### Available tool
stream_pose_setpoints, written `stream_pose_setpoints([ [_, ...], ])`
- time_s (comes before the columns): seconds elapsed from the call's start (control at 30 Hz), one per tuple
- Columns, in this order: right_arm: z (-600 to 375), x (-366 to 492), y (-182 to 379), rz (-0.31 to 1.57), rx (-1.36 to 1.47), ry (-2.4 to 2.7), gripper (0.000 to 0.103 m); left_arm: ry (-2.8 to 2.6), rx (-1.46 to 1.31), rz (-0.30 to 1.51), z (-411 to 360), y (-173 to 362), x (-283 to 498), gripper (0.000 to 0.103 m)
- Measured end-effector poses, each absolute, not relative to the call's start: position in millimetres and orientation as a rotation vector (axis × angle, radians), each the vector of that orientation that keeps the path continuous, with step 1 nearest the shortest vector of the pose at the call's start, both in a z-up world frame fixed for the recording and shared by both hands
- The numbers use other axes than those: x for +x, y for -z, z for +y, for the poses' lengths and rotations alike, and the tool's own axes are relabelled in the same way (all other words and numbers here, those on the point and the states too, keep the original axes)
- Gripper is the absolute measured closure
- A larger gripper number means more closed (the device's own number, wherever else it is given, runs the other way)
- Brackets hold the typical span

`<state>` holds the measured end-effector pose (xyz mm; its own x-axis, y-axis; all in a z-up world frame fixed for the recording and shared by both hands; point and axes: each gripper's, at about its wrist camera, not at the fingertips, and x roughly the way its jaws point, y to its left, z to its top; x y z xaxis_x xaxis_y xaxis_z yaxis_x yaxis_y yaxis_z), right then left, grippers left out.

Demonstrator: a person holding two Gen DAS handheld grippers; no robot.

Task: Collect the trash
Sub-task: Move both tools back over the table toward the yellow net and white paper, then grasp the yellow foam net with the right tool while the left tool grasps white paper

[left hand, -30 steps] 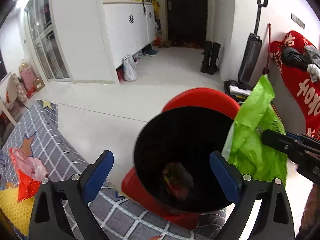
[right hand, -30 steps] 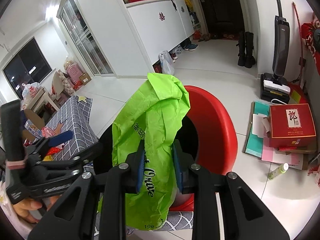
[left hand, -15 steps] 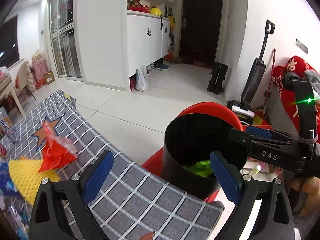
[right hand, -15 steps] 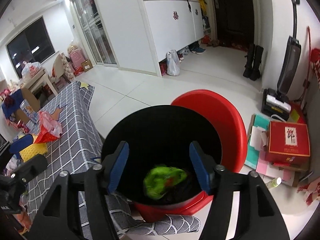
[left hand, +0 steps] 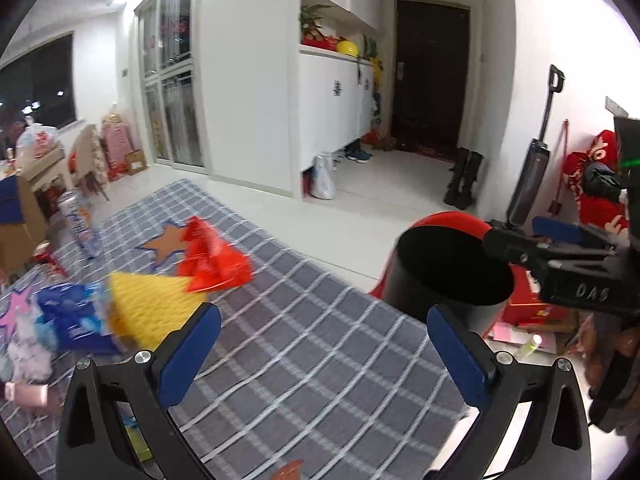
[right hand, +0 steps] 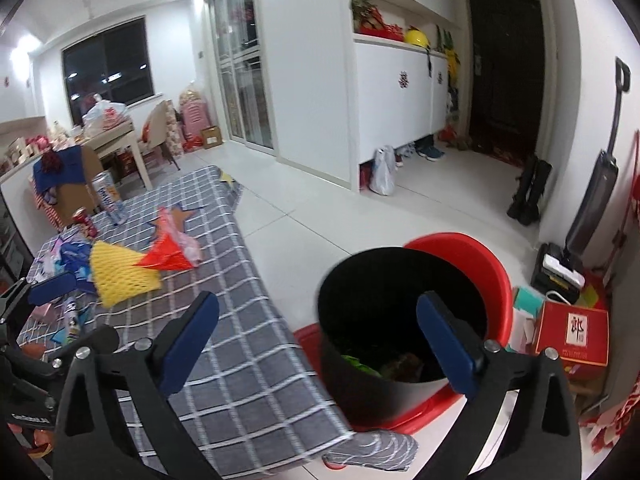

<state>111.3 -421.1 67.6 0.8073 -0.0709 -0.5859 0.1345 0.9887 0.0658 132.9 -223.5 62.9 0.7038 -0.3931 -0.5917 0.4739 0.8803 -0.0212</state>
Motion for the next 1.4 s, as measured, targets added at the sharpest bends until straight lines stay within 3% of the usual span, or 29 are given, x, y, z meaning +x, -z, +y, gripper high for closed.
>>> stream_pose_setpoints([
  [0.3, -358, 116, -73, 0.653, 0.112, 0.003, 0.004, 0.325, 0.073, 0.685, -124, -48, 130, 0.0],
  [0.83, -232, 180, -45, 0.788, 0.094, -0.184, 0.004, -0.018, -0.13, 0.741, 123, -41, 160, 0.0],
  [1.07, -201, 220, -27, 0.82, 0.032, -0.192, 0.004, -0.065, -0.148, 0.816, 164, -18, 214, 0.0],
  [1.4, -173, 270, 5, 0.856, -0.054, -0.139, 0.006, -0.078, -0.08, 0.922, 159, 32, 284, 0.0],
])
